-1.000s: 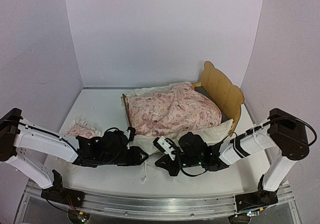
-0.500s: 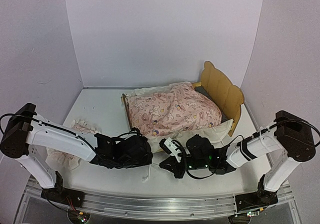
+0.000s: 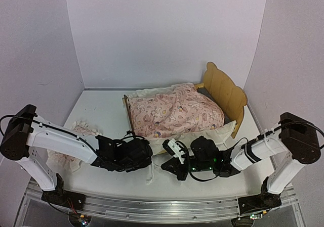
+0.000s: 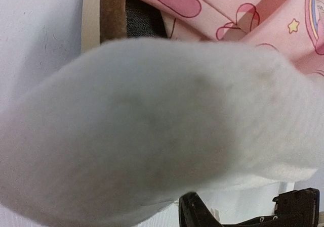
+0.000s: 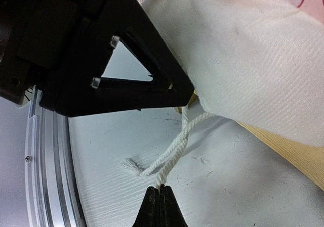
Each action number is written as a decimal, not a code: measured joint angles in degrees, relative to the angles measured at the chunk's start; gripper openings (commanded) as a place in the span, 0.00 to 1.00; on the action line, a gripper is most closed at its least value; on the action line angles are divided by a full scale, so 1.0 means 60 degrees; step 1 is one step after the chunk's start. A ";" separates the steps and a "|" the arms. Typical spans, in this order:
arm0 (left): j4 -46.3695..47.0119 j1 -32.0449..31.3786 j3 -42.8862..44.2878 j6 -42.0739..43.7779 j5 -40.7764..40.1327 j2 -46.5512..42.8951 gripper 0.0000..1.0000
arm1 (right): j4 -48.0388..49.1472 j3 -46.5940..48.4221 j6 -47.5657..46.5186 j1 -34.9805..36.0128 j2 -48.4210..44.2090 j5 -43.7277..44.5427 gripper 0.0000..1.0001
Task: Set up the pet bed
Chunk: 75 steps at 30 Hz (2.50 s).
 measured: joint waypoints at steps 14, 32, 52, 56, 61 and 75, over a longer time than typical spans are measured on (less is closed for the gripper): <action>0.0193 0.0117 0.0149 -0.0248 -0.0346 0.0437 0.24 | 0.0255 -0.0004 0.0000 -0.0007 0.0000 -0.0350 0.00; 0.0991 0.0324 0.0149 -0.0029 -0.1126 0.0532 0.07 | 0.0364 0.0095 0.0109 -0.0007 0.0109 -0.0667 0.00; 0.1650 0.0412 -0.0823 0.2441 -0.0612 -0.0364 0.00 | 0.1610 0.2073 0.0914 -0.0925 0.2601 -0.0302 0.00; 0.2197 0.0430 -0.1286 0.3195 -0.0273 -0.0787 0.00 | 0.2171 0.2197 0.0605 -0.0903 0.3027 -0.0936 0.00; 0.2663 0.0514 -0.1359 0.3836 0.0168 -0.0969 0.00 | 0.2688 0.2386 0.0346 -0.0907 0.3351 -0.1486 0.00; 0.2783 0.0739 -0.1639 0.4488 0.0758 -0.1224 0.00 | 0.4054 0.2994 0.0361 -0.1198 0.4641 -0.2779 0.00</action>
